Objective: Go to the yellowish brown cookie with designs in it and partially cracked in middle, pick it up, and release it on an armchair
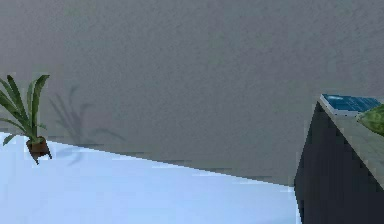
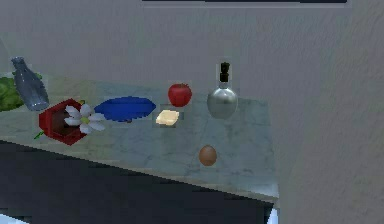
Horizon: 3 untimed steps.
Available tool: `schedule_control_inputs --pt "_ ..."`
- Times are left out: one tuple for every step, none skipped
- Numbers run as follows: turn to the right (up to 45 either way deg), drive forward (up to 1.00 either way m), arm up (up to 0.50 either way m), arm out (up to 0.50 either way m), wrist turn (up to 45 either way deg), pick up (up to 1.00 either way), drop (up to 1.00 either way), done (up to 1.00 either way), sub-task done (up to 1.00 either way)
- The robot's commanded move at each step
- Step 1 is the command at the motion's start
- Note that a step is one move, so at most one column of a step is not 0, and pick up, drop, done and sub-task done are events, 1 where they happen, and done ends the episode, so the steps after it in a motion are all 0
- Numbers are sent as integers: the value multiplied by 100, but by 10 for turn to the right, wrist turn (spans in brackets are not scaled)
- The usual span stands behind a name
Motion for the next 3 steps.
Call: schedule_control_inputs --pt "0 0 38 0 0 0 0 0 0" --pt "0 0 0 42 0 0 0 0 0" --pt "0 0 0 0 450 0 0 0 0"
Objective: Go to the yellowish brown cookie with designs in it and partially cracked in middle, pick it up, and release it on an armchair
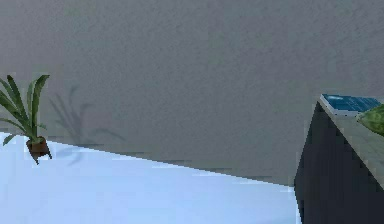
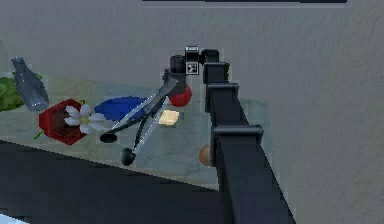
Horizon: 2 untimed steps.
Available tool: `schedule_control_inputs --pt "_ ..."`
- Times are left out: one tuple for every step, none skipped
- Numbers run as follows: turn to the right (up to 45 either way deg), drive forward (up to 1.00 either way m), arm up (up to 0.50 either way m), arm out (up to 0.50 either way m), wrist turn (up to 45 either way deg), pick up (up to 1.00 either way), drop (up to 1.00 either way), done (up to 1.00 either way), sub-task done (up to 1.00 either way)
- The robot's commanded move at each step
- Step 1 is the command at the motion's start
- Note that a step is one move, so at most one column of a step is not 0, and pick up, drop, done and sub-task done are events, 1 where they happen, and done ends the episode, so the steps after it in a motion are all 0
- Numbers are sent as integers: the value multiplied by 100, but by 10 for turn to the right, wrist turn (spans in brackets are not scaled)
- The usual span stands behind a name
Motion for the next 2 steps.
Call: schedule_control_inputs --pt "0 0 0 0 450 0 0 0 0" --pt "0 0 0 0 450 0 0 0 0"
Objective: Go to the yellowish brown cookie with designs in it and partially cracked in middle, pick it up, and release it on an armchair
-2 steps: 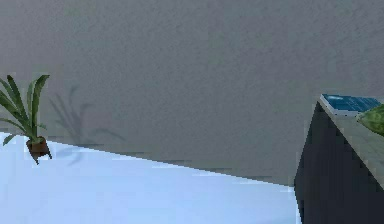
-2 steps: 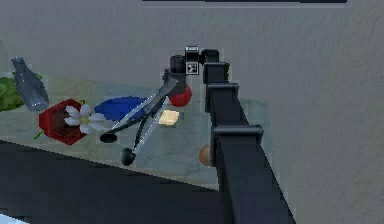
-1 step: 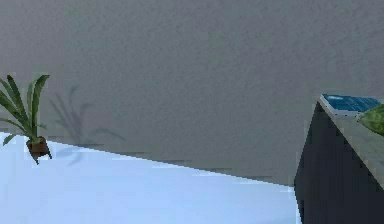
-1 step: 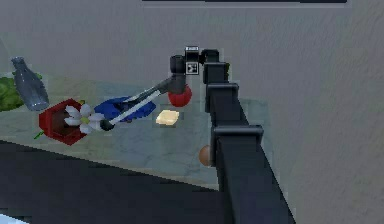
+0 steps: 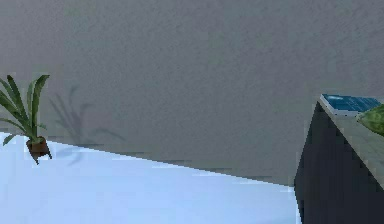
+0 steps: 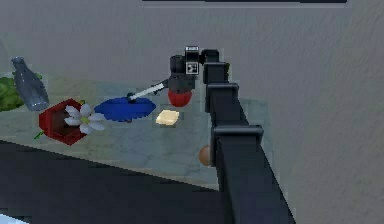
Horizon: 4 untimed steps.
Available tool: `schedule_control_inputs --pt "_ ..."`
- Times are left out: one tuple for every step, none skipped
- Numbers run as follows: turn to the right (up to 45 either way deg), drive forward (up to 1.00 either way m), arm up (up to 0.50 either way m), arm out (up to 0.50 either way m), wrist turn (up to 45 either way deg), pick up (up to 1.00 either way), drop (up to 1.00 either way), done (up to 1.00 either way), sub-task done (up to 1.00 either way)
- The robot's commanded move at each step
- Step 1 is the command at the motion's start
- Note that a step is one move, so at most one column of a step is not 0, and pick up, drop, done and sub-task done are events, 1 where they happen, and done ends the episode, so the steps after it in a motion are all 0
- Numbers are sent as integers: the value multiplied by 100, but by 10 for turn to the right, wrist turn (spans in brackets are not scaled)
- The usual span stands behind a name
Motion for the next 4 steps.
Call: schedule_control_inputs --pt "0 0 0 0 300 0 0 0 0" --pt "0 0 -14 0 0 0 0 0 0" --pt "0 0 0 0 0 100 0 0 0" --pt "0 0 10 0 0 0 0 0 0"
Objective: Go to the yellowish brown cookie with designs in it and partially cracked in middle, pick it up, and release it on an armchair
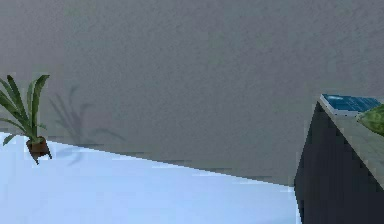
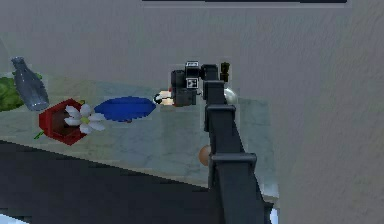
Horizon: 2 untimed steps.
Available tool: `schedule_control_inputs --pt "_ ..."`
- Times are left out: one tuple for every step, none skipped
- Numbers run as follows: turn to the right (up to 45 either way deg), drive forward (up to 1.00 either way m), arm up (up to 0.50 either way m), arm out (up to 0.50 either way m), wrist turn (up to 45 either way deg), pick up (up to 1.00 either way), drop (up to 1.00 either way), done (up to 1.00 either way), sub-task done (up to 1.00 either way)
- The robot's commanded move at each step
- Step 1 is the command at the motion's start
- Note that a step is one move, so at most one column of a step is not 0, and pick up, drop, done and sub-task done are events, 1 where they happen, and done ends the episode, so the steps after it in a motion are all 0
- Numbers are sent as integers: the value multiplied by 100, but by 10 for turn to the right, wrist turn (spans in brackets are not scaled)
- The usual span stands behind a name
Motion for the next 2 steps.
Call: schedule_control_inputs --pt "0 0 4 0 0 0 0 0 0" --pt "0 0 0 0 -450 0 0 0 0"
